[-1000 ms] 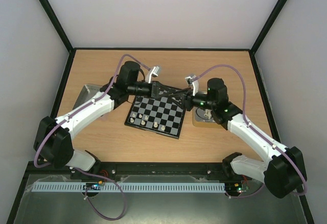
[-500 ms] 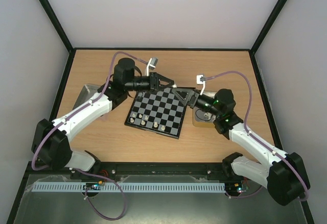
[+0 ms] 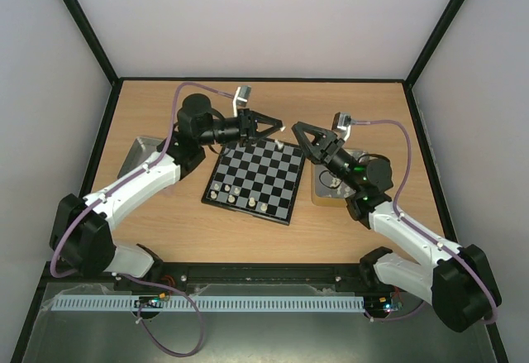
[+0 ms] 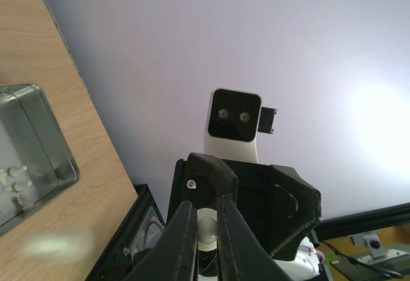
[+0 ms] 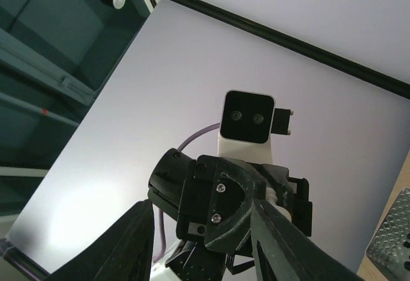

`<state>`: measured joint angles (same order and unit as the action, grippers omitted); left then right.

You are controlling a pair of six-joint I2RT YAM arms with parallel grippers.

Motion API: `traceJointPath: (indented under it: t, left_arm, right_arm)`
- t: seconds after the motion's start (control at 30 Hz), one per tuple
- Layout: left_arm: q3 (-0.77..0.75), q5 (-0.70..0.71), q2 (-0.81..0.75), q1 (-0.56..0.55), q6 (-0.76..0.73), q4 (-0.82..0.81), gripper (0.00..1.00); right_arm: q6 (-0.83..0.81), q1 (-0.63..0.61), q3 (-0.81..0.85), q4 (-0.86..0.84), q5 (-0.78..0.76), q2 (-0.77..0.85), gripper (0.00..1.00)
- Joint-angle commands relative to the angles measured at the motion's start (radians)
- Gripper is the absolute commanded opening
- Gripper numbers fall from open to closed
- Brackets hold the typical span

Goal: Set up the chess pieces on the board
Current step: Pick up the chess piece from the storage box, then place the chess piece on the chessboard.

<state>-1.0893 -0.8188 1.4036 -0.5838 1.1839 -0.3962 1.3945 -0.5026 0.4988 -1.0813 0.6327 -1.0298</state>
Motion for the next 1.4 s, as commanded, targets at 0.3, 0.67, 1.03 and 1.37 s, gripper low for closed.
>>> traceJointPath:
  t: [0.3,0.67,1.03,1.37]
  left_arm:
    - [0.030,0.031,-0.031,0.034,-0.036,0.003,0.02]
    - [0.019,0.548,-0.051,0.051,-0.504,0.595,0.02]
    - [0.077,0.826,-0.065,0.011,-0.658,0.787,0.02]
    - [0.083,0.948,0.041,-0.168,-0.716,0.819,0.03]
  right_arm:
    - [-0.125,-0.006,0.021,0.282,-0.088,0.020,0.50]
    - [-0.485,-0.008,0.141,0.907,-0.319,-0.131,0.50]
    - [-0.589,-0.059,0.266,1.068,-0.373,-0.354,0.49]
    - [-0.574,-0.079,0.294,1.093,-0.415,-0.418,0.49]
